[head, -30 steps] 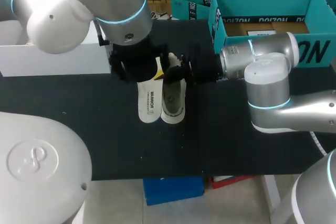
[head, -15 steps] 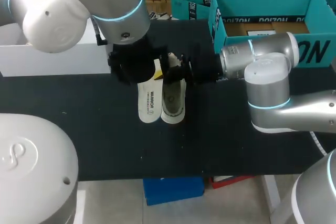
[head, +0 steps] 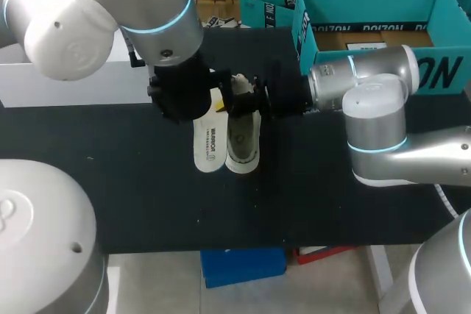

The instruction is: Take the shoe out of the shoebox, open the shoe tongue, remove and reinsert the insole, then place the shoe into the shoebox

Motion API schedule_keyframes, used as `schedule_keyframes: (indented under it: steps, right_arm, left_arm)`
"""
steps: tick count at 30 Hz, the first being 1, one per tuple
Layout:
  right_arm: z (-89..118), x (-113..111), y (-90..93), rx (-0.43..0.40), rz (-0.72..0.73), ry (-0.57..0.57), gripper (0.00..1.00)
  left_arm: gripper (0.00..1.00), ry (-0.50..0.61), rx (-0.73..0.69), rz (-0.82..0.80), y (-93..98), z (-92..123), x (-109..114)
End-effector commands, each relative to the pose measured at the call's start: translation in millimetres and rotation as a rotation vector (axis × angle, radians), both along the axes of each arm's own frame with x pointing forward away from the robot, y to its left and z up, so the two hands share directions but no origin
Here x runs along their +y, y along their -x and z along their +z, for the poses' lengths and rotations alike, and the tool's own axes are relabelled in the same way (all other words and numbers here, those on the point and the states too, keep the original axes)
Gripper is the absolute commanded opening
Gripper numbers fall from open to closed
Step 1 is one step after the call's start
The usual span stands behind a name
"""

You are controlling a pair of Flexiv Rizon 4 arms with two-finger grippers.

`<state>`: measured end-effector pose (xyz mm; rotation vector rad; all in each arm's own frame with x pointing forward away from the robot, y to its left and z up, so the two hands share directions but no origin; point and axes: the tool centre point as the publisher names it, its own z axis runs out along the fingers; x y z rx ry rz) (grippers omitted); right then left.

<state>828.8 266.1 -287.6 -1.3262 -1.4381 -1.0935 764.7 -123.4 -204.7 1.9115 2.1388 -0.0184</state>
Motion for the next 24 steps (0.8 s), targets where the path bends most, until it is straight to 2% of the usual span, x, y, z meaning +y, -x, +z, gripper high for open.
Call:
schedule_keyframes:
  steps: [1,10,24]
  right_arm:
    - [-1,1,-0.1,-0.001,-0.002,0.000,0.00]
    - [-1,1,-0.1,-0.001,-0.002,0.000,0.00]
    - [-1,1,-0.1,-0.001,-0.002,0.000,0.00]
  left_arm:
    - [1.00,0.006,0.000,-0.010,-6.5,-6,0]
    - [1.00,-0.002,-0.001,-0.017,-37.5,-11,0]
    - [1.00,-0.004,0.002,-0.022,-103.7,-16,0]
